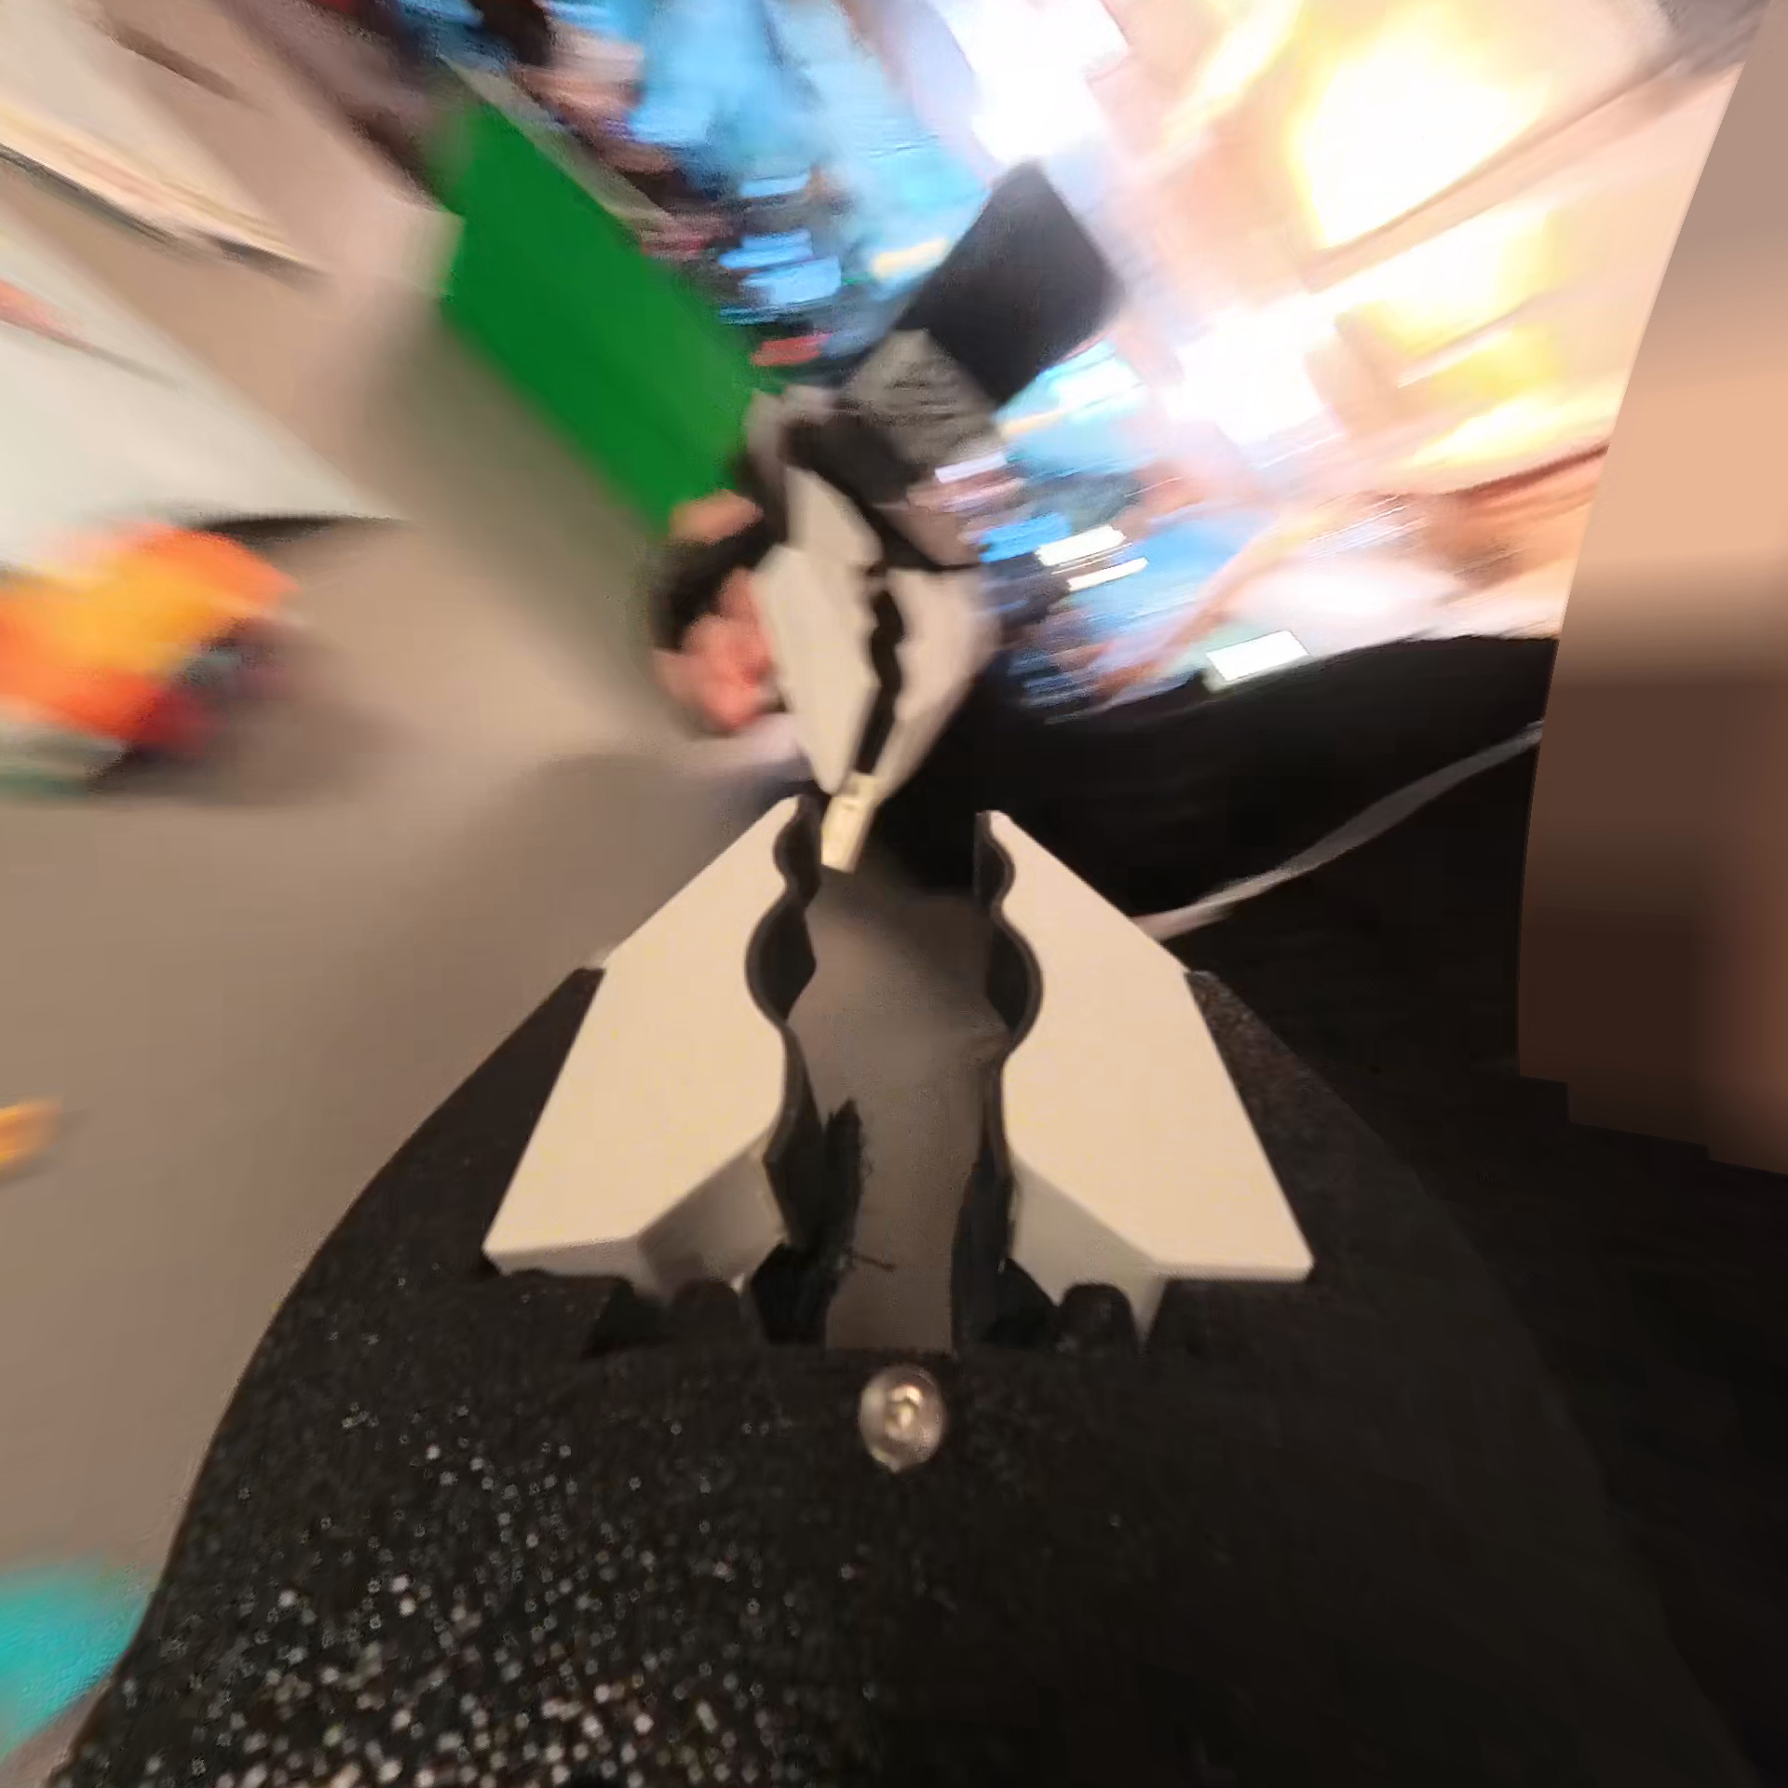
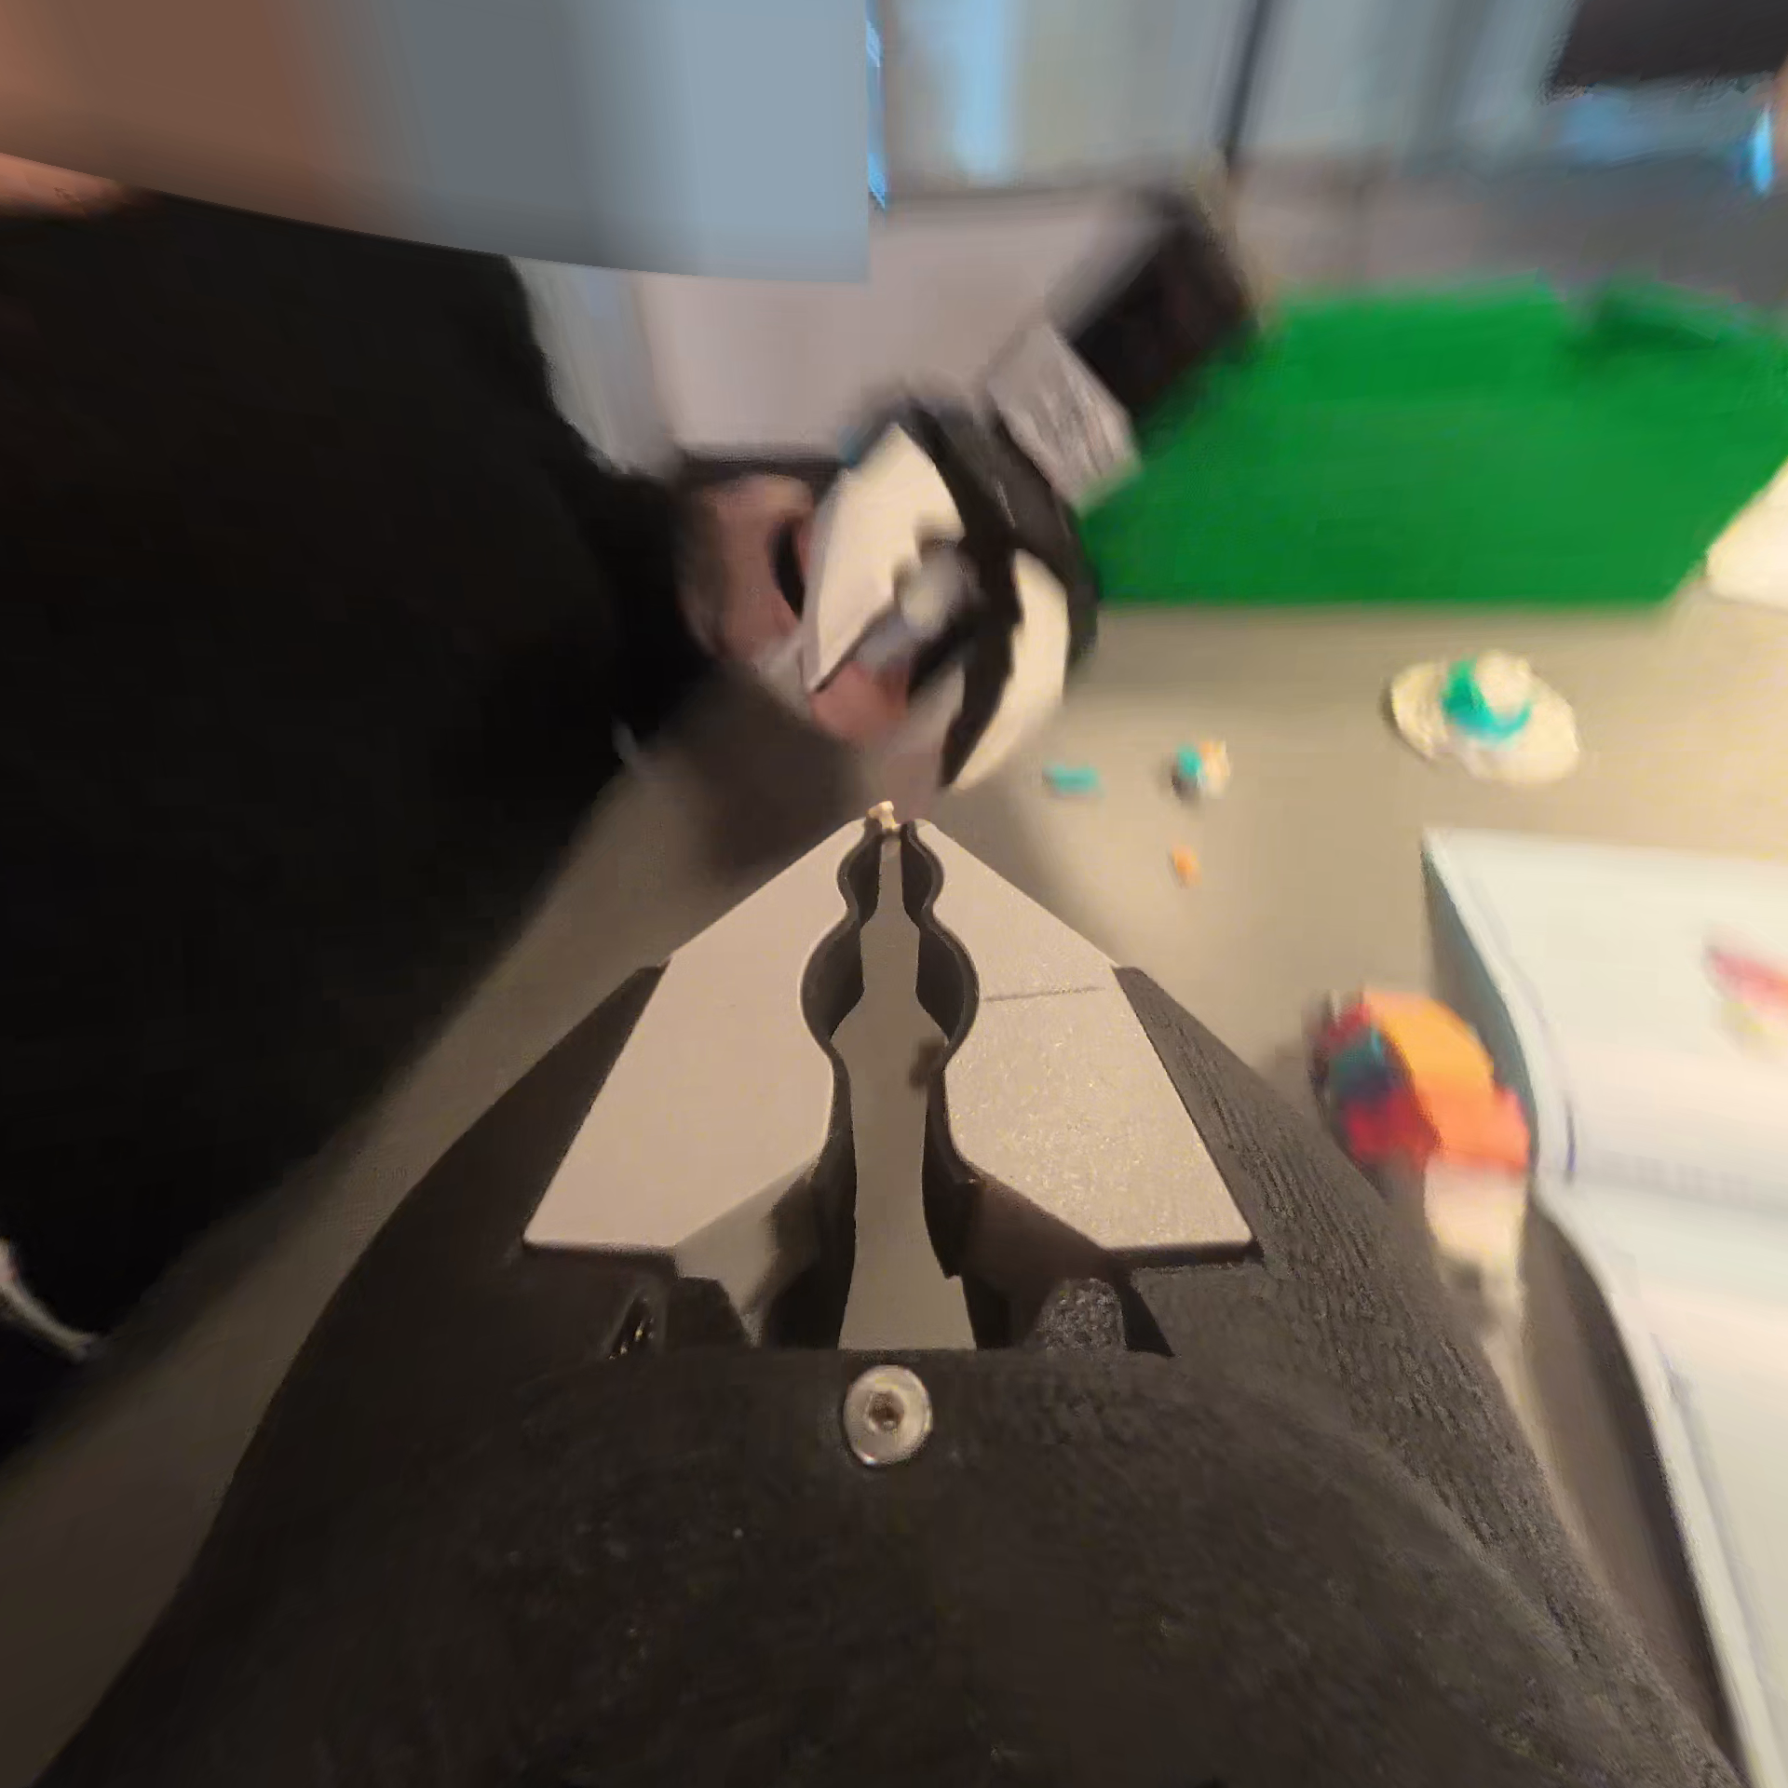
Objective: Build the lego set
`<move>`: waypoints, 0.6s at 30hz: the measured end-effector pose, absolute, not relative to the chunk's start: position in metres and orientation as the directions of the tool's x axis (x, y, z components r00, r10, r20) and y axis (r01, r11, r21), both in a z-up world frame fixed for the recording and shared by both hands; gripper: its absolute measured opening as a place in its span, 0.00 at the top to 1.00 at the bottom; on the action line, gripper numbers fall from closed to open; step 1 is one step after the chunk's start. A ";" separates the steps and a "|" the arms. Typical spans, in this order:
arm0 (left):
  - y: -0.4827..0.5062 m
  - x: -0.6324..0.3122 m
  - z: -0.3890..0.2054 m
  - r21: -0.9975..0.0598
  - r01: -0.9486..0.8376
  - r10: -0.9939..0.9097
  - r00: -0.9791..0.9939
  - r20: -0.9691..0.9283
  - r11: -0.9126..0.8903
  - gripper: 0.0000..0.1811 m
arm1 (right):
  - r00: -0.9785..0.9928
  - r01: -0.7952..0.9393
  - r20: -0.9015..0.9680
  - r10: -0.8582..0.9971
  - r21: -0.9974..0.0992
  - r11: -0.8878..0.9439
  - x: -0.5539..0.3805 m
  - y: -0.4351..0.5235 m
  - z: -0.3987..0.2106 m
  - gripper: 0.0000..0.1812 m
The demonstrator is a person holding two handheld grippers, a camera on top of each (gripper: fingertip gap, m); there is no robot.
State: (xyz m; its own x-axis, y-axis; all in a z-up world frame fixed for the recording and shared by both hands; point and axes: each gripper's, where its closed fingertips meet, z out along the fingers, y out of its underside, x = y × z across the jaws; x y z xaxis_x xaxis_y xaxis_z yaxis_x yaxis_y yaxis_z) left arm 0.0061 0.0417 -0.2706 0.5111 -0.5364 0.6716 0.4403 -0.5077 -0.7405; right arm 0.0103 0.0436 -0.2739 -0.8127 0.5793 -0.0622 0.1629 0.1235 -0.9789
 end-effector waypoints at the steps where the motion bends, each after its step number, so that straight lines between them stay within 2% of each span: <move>1: 0.044 0.001 -0.278 -0.771 0.396 -0.509 0.586 0.630 -0.498 0.83 | -0.795 0.199 -0.090 0.600 -0.973 0.119 0.008 0.046 -0.280 0.99; 4: 0.047 -0.005 -0.300 -0.817 0.250 -0.460 0.724 0.514 -0.520 0.81 | -0.737 0.331 -0.211 0.642 -0.941 0.071 0.000 0.052 -0.296 0.99; 7: 0.048 0.001 -0.315 -0.816 0.177 -0.456 0.754 0.472 -0.551 0.79 | -0.703 0.402 -0.258 0.662 -0.913 0.071 -0.004 0.057 -0.308 0.99; 18: 0.056 0.006 -0.327 -0.855 0.060 -0.443 0.835 0.326 -0.515 0.89 | -0.683 0.407 -0.273 0.677 -0.913 0.043 -0.002 0.059 -0.306 0.99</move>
